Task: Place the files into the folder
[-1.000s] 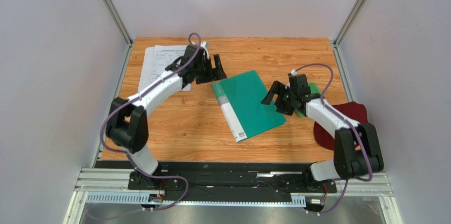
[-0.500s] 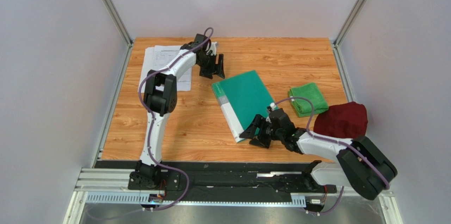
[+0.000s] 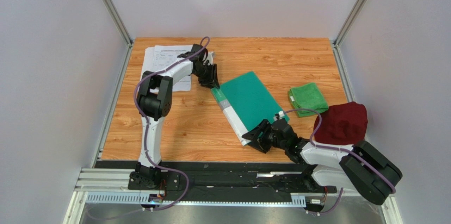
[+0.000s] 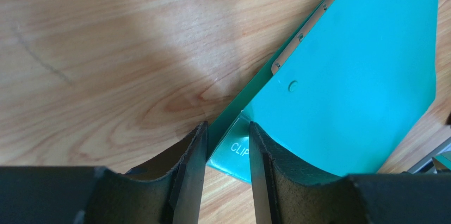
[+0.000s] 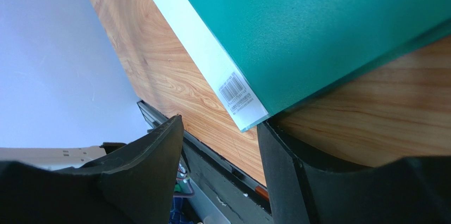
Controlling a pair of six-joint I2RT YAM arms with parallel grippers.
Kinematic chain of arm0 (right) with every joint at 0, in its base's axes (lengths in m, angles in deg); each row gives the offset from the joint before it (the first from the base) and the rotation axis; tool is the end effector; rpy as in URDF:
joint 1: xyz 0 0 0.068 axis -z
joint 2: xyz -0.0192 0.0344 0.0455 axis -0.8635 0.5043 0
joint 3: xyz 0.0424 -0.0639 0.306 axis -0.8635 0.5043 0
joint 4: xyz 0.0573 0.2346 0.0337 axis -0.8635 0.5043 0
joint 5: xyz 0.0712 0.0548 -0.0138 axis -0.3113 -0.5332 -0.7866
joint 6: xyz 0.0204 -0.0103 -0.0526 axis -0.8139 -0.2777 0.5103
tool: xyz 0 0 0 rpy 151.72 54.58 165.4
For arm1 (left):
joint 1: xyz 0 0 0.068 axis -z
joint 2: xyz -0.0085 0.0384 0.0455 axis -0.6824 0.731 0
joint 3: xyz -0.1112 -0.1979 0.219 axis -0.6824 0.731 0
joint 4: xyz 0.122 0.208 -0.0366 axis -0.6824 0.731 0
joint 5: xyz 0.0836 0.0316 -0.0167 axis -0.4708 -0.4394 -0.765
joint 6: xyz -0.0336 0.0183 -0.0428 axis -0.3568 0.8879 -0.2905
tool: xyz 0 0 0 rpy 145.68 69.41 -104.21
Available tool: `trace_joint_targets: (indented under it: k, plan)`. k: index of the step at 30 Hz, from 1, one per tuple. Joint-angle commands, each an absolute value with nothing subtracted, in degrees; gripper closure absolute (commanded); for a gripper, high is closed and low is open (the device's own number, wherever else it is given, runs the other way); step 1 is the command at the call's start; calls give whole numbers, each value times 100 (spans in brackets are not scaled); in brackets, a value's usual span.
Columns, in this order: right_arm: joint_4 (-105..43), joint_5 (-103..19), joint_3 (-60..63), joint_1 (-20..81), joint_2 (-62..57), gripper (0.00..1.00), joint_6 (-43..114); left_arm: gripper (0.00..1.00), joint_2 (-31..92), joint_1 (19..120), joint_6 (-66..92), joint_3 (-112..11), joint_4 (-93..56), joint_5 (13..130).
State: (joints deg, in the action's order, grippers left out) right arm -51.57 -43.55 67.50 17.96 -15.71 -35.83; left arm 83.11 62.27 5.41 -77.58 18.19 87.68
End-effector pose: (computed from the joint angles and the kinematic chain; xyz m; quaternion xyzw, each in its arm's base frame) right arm 0.1177 0.1140 0.1671 0.2477 0.8631 0.4125 0.1537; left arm 0.4542 -0.1764 0.1962 0.0455 0.9520 -0.2684 0.1402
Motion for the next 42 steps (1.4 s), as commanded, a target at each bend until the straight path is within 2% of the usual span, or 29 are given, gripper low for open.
trace_joint_targets:
  k: [1, 3, 9, 11, 16, 27, 32, 37, 38, 39, 41, 42]
  plan:
    - [-4982, -3698, 6893, 1964, -1926, 41, -3805, 56, 7981, 6280, 263, -7124, 1753, 8622]
    - [-4912, -3628, 6998, 2007, -2163, 41, -3858, 57, 7910, 6280, 263, -7010, 1744, 8569]
    - [-4982, -3461, 7262, 2139, -2674, 52, -4034, 59, 7830, 6280, 220, -6816, 1648, 8490]
    - [-5113, -3452, 7323, 2148, -2727, 62, -4086, 60, 7830, 6280, 202, -6772, 1630, 8516]
    - [-5780, -3434, 7446, 2157, -2674, 72, -4095, 62, 7760, 6280, 167, -6623, 1533, 8604]
    - [-7775, -2924, 7930, 2166, -2674, 72, -3367, 66, 7655, 6280, 175, -6333, 1419, 8639]
    - [-7689, -2828, 7834, 2166, -2499, 73, -3199, 67, 7637, 6280, 167, -6254, 1358, 8709]
    - [-8216, -2749, 7754, 2166, -2024, 74, -2630, 68, 7549, 6315, 149, -6157, 1305, 8797]
    - [-8312, -2775, 7572, 2166, -1902, 76, -2497, 68, 7523, 6324, 158, -6148, 1296, 8789]
    - [-8330, -2827, 7518, 2157, -1866, 83, -2322, 68, 7505, 6324, 158, -6148, 1305, 8780]
    - [-7860, -3011, 7228, 2166, -1883, 87, -1639, 67, 7392, 6324, 175, -6157, 1392, 8727]
    - [-7517, -3073, 7036, 2157, -1987, 99, -1295, 64, 7321, 6324, 193, -6192, 1427, 8657]
